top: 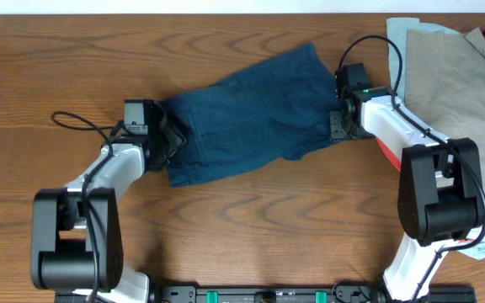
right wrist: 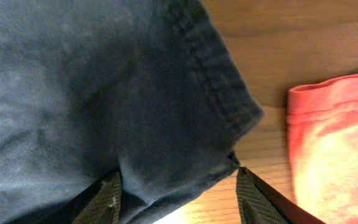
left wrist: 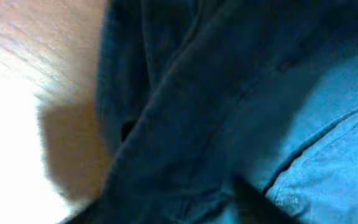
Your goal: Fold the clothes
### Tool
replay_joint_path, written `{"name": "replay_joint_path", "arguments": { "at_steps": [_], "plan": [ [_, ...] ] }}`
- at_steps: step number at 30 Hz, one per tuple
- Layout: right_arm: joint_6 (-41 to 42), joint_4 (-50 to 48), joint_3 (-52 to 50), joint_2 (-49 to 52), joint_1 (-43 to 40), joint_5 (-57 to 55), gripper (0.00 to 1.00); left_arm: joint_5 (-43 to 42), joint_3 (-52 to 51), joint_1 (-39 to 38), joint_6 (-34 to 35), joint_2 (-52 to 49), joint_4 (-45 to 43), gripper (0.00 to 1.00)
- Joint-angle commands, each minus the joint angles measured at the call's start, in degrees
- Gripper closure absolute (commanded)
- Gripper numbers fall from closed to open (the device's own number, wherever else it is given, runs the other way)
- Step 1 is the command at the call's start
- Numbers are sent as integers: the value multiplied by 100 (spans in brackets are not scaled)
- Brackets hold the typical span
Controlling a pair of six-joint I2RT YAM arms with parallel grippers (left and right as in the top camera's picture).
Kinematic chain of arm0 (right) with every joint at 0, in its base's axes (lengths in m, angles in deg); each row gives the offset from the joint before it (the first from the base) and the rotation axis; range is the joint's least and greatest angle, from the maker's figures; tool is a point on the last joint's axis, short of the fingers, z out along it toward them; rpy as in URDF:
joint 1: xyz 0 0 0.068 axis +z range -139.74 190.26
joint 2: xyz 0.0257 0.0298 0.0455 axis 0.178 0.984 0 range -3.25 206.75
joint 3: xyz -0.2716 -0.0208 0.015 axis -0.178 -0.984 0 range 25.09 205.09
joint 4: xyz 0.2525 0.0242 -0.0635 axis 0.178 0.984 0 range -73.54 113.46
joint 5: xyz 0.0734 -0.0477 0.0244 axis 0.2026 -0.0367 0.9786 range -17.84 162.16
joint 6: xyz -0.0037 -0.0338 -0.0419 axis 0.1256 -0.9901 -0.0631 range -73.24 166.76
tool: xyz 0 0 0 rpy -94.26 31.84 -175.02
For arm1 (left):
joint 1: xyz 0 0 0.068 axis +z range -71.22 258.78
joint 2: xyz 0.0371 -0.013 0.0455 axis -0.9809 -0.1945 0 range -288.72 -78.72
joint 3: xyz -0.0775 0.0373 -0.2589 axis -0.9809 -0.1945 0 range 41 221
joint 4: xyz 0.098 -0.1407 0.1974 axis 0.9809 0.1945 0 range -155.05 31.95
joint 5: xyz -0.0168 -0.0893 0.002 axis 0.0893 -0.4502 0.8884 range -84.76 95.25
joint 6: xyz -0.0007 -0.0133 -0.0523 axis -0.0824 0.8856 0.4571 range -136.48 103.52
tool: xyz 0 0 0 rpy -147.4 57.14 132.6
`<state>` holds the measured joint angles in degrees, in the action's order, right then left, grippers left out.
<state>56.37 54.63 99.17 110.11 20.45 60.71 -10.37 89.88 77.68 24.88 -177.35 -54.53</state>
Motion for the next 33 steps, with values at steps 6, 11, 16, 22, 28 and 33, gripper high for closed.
{"name": "replay_joint_path", "arguments": {
  "at_steps": [6, 11, 16, 22, 28, 33],
  "plan": [
    [-457, -284, 125, -997, -33, 1292, 54, -472, -190, -17, -1320, -149, 879, 94],
    [-966, -256, 122, -1117, -13, 3366, 66, -474, -59, -20, -1394, 590, 1740, 94],
    [-1008, -74, 114, -835, 321, 4264, 68, -474, 186, -20, -1394, 1786, 2741, 94],
    [-1003, 232, 111, -275, 1189, 4474, 75, -498, 249, -20, -1388, 3014, 3003, 94],
    [-675, -2, 111, 479, 2396, 4465, 76, -498, 409, -20, -1283, 3845, 2909, 94],
    [9, -929, 114, 901, 3106, 4098, 76, -979, 625, -20, -1172, 4100, 2885, 94]
  ]
}}
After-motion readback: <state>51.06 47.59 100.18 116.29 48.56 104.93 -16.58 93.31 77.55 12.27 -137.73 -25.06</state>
